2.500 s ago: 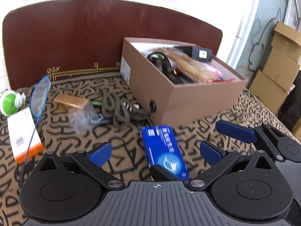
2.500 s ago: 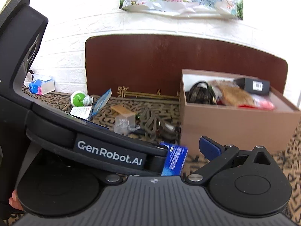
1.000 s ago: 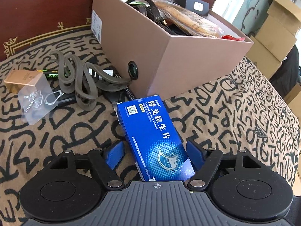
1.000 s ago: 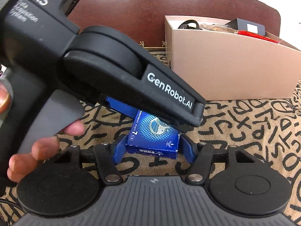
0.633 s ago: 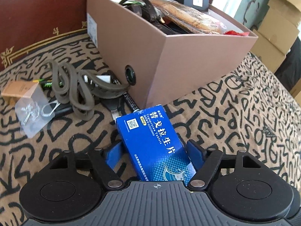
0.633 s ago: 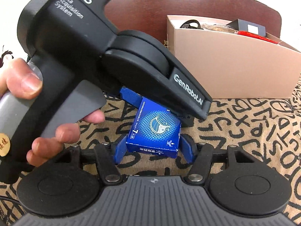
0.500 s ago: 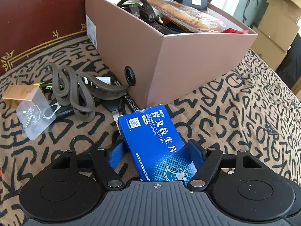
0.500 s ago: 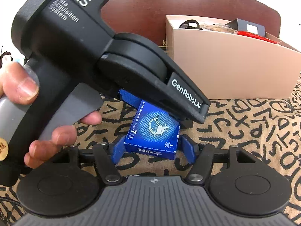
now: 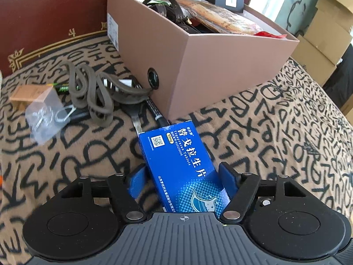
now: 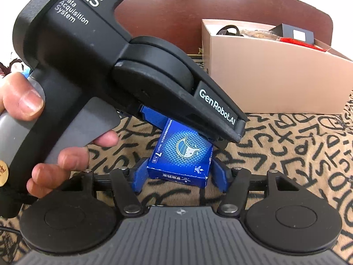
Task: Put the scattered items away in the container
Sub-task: 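Lift the blue medicine box with the left gripper over the shoebox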
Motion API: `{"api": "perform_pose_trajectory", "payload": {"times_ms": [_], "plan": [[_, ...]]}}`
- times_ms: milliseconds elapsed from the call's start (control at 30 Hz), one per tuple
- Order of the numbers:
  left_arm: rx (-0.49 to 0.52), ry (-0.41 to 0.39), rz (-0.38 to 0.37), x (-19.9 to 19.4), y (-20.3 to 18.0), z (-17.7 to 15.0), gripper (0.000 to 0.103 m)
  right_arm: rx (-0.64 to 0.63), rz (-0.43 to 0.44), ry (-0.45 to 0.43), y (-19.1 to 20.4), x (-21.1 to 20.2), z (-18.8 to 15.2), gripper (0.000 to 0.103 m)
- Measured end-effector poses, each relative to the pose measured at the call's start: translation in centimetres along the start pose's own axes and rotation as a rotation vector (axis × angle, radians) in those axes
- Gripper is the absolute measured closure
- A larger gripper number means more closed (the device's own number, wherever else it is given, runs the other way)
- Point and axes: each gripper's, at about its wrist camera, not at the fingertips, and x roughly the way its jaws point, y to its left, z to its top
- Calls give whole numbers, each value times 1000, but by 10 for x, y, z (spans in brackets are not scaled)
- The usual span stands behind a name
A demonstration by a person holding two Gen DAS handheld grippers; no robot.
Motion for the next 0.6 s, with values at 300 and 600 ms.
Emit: {"api": "perform_pose_trajectory", "payload": {"times_ms": [300, 600], "plan": [[-55, -109, -13, -54, -18, -7, 31, -59, 12, -99, 7, -47, 8, 37], [-38, -270, -31, -104, -30, 32, 29, -157, -18, -269, 7, -69, 46, 37]]}}
